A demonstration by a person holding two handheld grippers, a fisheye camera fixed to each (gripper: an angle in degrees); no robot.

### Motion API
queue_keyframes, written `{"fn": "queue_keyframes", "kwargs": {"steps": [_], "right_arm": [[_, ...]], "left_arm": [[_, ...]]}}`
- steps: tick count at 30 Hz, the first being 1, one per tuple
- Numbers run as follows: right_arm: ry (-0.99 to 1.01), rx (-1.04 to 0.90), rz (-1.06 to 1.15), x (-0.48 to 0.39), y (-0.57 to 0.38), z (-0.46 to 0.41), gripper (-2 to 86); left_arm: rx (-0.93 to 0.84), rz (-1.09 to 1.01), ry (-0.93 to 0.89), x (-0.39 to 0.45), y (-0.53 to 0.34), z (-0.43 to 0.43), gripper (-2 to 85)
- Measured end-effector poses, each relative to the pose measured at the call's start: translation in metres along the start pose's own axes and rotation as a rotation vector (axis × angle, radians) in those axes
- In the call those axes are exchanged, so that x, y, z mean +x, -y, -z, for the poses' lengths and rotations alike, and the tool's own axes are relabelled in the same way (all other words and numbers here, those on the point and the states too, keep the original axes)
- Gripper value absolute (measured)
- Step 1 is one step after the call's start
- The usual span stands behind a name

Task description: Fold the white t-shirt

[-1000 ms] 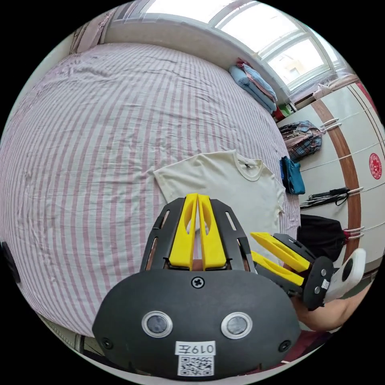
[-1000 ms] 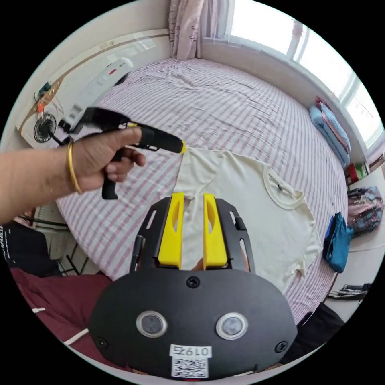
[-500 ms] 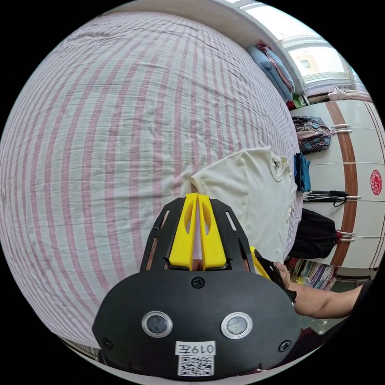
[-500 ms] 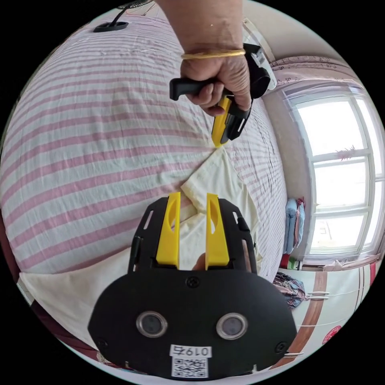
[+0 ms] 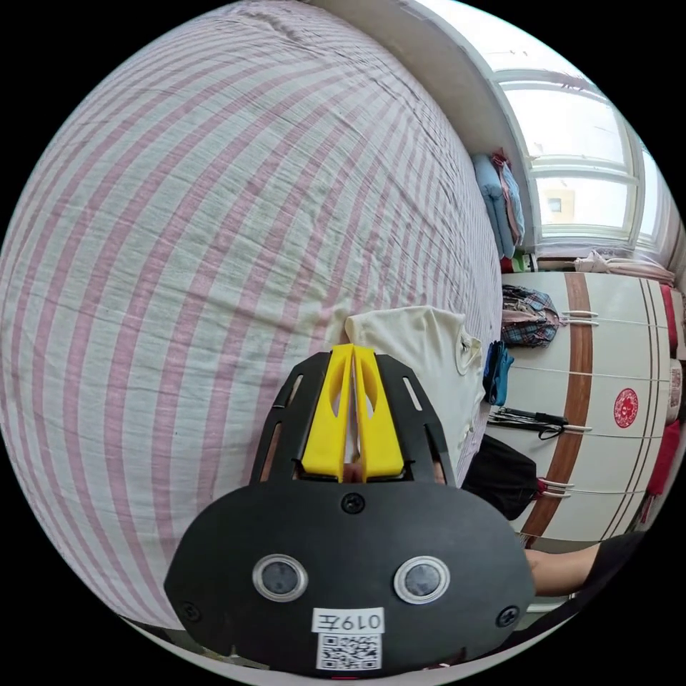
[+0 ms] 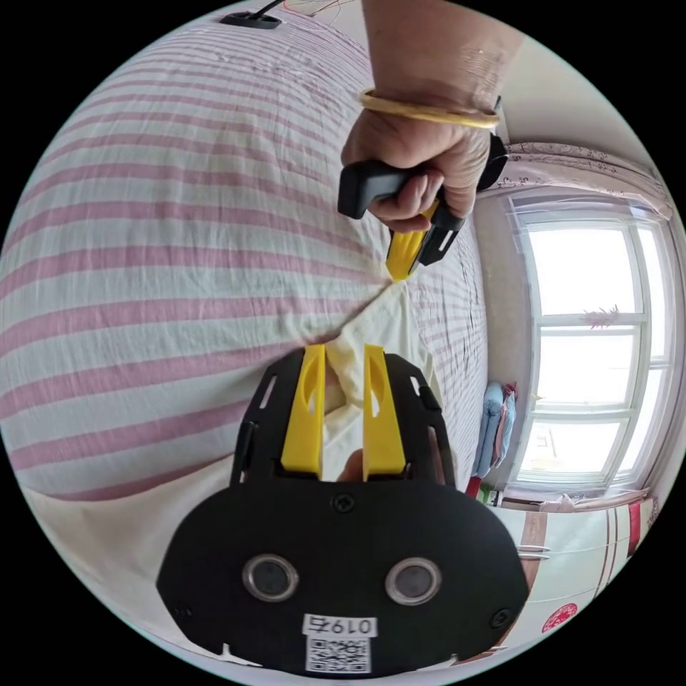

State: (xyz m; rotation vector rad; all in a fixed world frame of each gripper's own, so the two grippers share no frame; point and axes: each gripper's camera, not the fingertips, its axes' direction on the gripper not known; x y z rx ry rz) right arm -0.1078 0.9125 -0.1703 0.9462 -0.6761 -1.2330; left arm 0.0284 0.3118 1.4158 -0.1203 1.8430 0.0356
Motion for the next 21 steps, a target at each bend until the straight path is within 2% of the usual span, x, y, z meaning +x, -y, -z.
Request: {"fn": "queue_keyframes", "kwargs": {"steps": [4,14,21], "right_arm": [[0.024,-0.009,-0.117,0.011,0.01,-0.007,0.5],[0.172,-0.004,-0.415,0.058,0.001,-0.023,-0.6],[0.236,-0.008,-0.578,0.081,-0.023,-0.035,-0.7]], "left_arm": [[-0.005,0.059,-0.066,-0.007,0.022,0.005,1.6],[-0.092,0.212,-0.297,-0.021,0.071,0.007,9.9],[-0.142,0.291,-0.297,-0.017,0.083,0.007,10.7]]}}
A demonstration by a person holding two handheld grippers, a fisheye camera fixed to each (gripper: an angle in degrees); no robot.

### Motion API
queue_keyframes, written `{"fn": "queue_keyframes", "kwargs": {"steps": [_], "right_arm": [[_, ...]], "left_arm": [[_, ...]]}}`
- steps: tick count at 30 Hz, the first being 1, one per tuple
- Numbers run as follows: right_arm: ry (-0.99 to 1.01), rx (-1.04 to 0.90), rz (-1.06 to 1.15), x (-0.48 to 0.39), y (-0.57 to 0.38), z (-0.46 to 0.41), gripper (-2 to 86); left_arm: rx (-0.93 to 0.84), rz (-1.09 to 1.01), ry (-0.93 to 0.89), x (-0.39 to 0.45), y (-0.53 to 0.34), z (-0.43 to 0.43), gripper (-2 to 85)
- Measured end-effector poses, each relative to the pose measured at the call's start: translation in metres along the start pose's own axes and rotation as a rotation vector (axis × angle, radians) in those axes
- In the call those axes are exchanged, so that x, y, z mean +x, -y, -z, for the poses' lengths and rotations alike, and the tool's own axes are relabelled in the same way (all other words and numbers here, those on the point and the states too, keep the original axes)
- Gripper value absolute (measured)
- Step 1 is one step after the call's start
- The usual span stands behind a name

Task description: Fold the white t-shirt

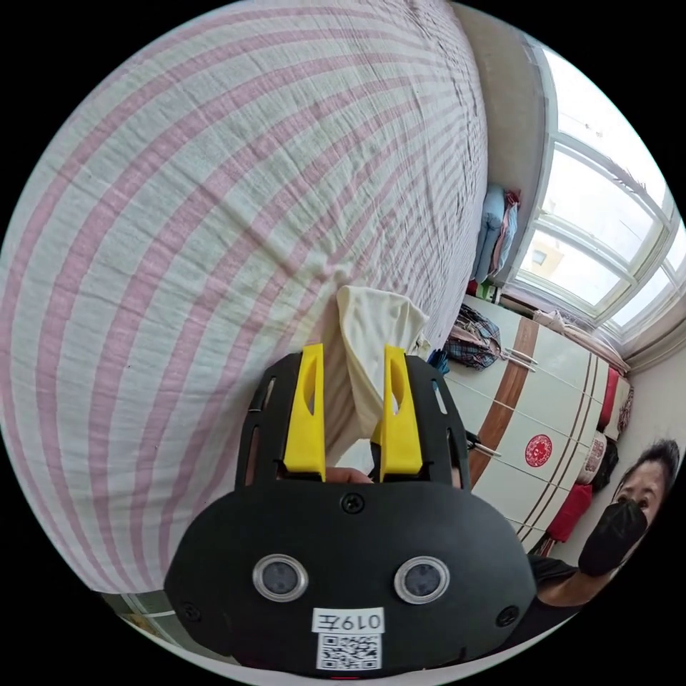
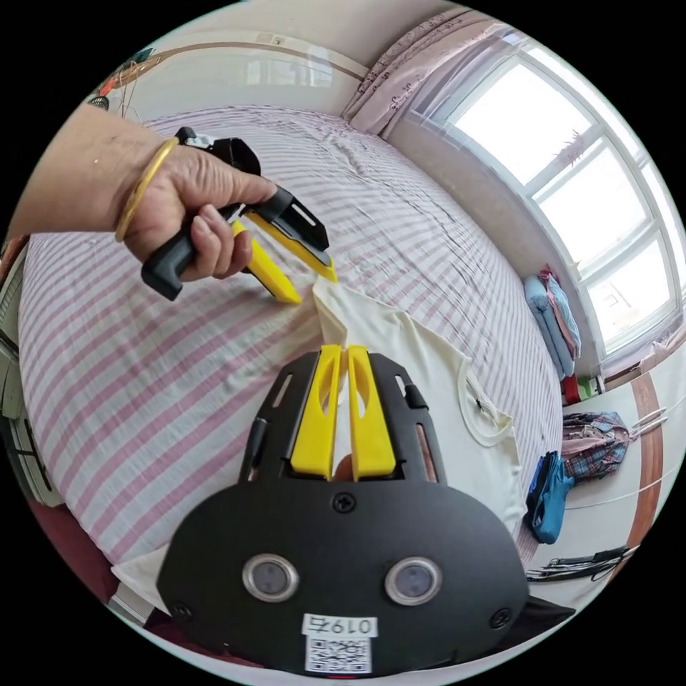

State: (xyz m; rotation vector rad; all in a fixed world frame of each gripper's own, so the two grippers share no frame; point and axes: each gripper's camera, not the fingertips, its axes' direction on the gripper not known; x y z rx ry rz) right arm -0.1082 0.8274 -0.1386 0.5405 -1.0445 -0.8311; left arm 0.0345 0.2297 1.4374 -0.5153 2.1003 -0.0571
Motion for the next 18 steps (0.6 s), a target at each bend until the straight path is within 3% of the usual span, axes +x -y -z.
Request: {"fn": "queue_keyframes", "kwargs": {"steps": [7,18], "right_arm": [[0.0,0.023,0.05,0.009,-0.016,-0.011,-0.7],[0.066,-0.03,-0.055,0.048,-0.042,-0.043,-0.7]], "left_arm": [[0.009,0.044,-0.039,0.006,0.02,-0.024,8.0],[0.006,-0.101,0.13,0.055,0.044,-0.061,1.3]]}}
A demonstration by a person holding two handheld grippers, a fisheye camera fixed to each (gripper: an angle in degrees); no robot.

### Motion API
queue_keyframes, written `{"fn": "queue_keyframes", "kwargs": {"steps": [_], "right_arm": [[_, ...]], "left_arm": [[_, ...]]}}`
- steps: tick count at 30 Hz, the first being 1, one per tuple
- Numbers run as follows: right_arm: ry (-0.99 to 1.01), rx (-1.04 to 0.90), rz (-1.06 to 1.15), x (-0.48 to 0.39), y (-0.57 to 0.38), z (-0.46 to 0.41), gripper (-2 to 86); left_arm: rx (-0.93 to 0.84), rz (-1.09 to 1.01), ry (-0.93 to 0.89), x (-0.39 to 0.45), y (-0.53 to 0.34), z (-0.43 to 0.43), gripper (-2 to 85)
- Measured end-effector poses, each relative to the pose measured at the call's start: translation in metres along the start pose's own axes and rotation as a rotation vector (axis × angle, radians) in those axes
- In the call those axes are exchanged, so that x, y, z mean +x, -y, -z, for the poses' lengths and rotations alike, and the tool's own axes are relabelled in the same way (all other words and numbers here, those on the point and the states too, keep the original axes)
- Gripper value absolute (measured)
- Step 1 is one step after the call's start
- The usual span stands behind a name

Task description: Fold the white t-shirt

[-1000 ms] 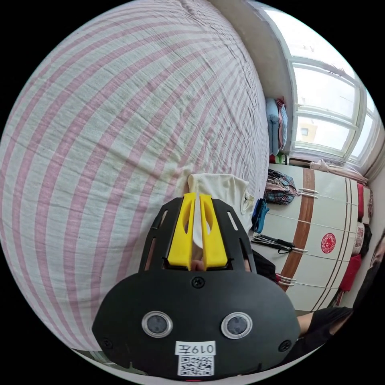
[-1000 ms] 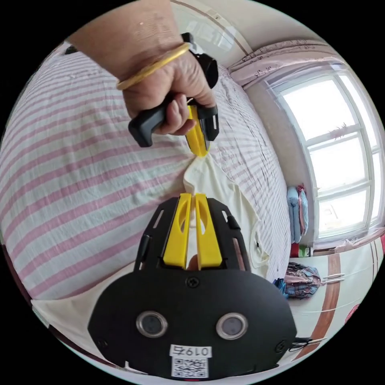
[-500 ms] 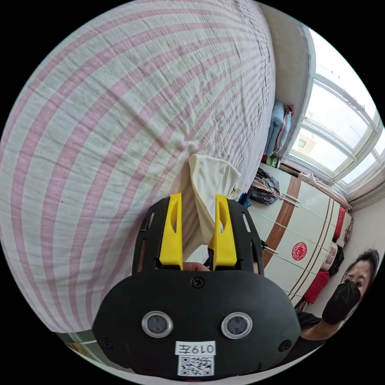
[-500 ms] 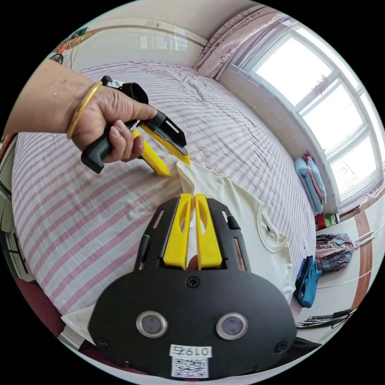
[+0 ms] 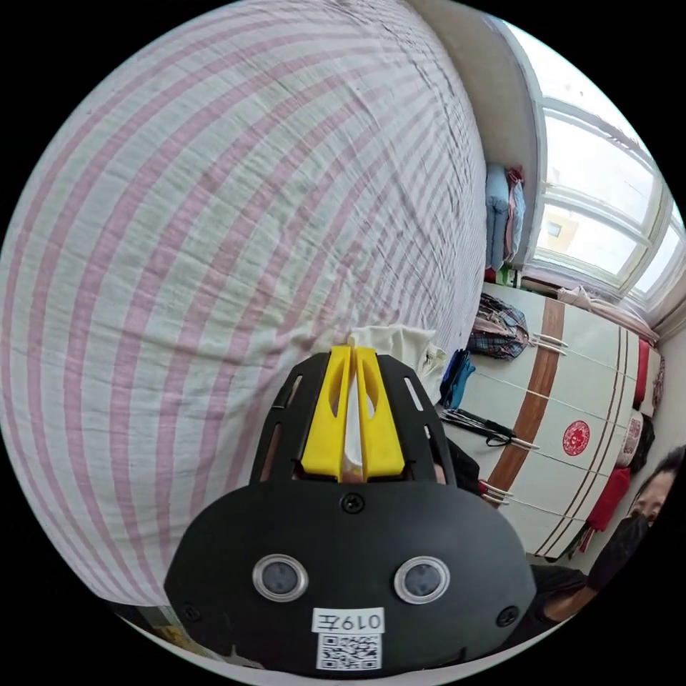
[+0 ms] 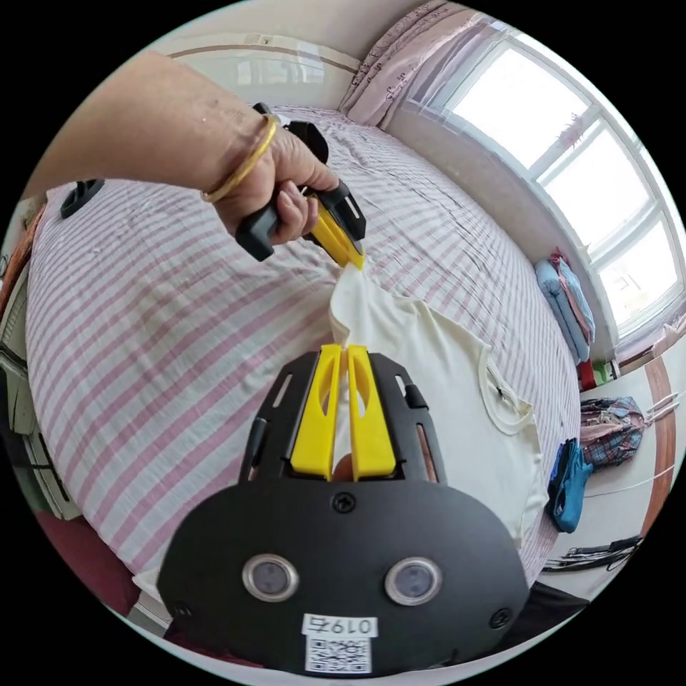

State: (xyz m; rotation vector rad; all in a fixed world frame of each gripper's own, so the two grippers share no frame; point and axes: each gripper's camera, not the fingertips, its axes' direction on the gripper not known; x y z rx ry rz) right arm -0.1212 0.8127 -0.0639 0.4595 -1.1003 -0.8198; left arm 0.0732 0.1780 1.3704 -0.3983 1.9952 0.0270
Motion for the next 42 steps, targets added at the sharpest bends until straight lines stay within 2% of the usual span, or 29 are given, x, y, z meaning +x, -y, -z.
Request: {"fn": "queue_keyframes", "kwargs": {"steps": [11,19,25,32,36,42], "right_arm": [[0.22,0.001,-0.388,0.097,-0.042,-0.016,-0.7],[0.446,0.029,-0.855,0.186,-0.103,-0.039,-0.6],[0.52,0.05,-1.119,0.239,-0.142,-0.061,0.1],[0.582,0.017,-1.239,0.277,-0.161,-0.087,2.2],[0.691,0.015,-1.29,0.297,-0.167,-0.104,7.4],[0.638,-0.057,-1.18,0.332,-0.155,-0.109,6.8]], "left_arm": [[-0.046,-0.366,0.29,0.1,-0.021,-0.068,1.3],[-0.134,-0.508,0.352,0.148,-0.041,-0.145,1.3],[-0.217,-0.543,0.369,0.166,-0.042,-0.209,1.3],[-0.357,-0.624,0.454,0.173,-0.046,-0.279,1.9],[-0.453,-0.704,0.511,0.176,-0.054,-0.307,3.0],[-0.549,-0.79,0.562,0.179,-0.064,-0.337,6.7]]}}
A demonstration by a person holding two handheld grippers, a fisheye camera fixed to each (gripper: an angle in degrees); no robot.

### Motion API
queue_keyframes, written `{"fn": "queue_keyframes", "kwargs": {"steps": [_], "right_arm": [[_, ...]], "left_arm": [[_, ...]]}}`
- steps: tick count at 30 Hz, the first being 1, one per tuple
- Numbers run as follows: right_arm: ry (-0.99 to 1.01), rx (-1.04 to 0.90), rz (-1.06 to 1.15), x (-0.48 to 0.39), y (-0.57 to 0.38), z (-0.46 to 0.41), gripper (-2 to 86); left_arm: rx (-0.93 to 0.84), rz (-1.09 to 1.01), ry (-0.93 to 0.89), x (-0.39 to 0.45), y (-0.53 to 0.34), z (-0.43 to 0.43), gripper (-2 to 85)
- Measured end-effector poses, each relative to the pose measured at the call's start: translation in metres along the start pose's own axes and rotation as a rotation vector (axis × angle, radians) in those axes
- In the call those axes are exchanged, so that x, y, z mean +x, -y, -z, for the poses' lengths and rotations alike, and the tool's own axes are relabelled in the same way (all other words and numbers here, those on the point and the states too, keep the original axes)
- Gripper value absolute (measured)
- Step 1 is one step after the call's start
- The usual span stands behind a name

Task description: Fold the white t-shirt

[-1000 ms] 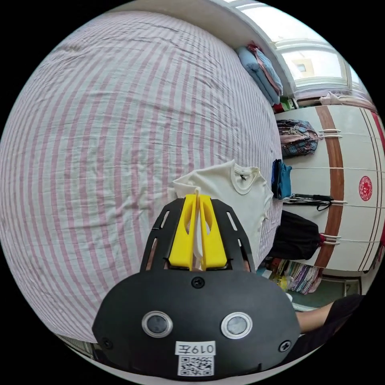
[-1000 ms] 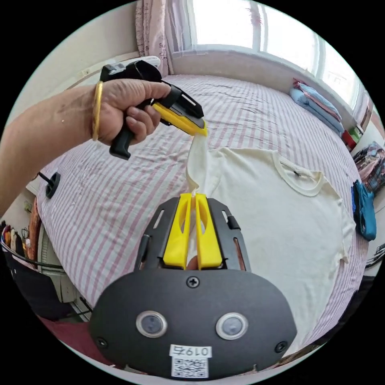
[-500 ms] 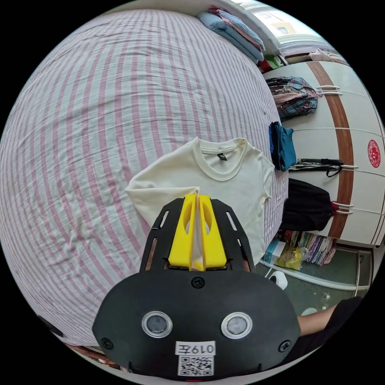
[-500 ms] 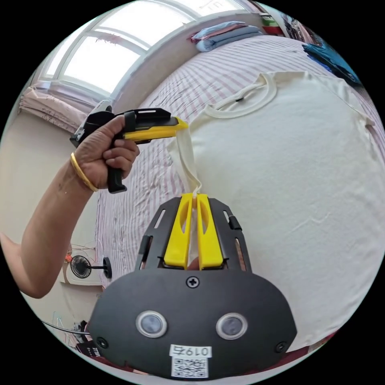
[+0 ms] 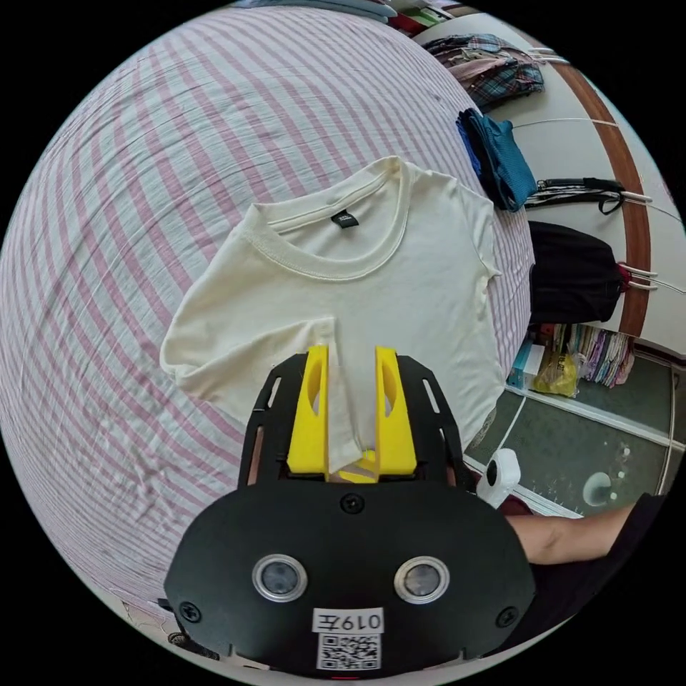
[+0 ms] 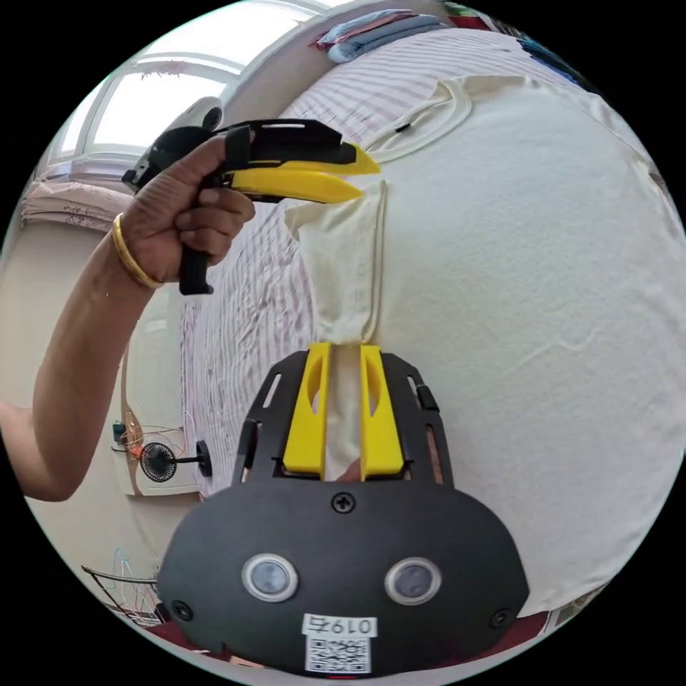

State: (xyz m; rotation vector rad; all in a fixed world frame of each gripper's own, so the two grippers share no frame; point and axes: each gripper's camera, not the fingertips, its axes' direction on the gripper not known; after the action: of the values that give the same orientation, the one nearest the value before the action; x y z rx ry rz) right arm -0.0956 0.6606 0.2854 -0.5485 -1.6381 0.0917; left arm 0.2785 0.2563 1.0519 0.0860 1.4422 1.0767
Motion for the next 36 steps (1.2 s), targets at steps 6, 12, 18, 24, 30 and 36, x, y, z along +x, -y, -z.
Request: {"fn": "queue_keyframes", "kwargs": {"steps": [6,12,18,24,30,36], "right_arm": [[-0.153,0.035,0.065,0.006,0.043,0.034,4.5],[-0.148,0.055,0.435,-0.015,0.15,0.061,2.9],[-0.018,-0.199,0.862,-0.08,0.279,0.012,6.2],[-0.052,-0.541,0.992,-0.124,0.351,-0.047,8.9],[-0.001,-0.61,0.864,-0.136,0.404,-0.063,1.2],[0.281,-0.545,0.597,-0.116,0.462,-0.053,0.2]], "left_arm": [[0.081,0.042,-0.118,-0.016,-0.013,-0.001,5.2],[0.208,0.131,-0.245,-0.053,-0.08,-0.009,2.0],[0.272,0.218,-0.309,-0.063,-0.125,-0.056,1.2],[0.318,0.271,-0.346,-0.075,-0.144,-0.084,1.0],[0.35,0.312,-0.399,-0.096,-0.161,-0.093,1.0],[0.409,0.396,-0.511,-0.124,-0.186,-0.1,0.9]]}}
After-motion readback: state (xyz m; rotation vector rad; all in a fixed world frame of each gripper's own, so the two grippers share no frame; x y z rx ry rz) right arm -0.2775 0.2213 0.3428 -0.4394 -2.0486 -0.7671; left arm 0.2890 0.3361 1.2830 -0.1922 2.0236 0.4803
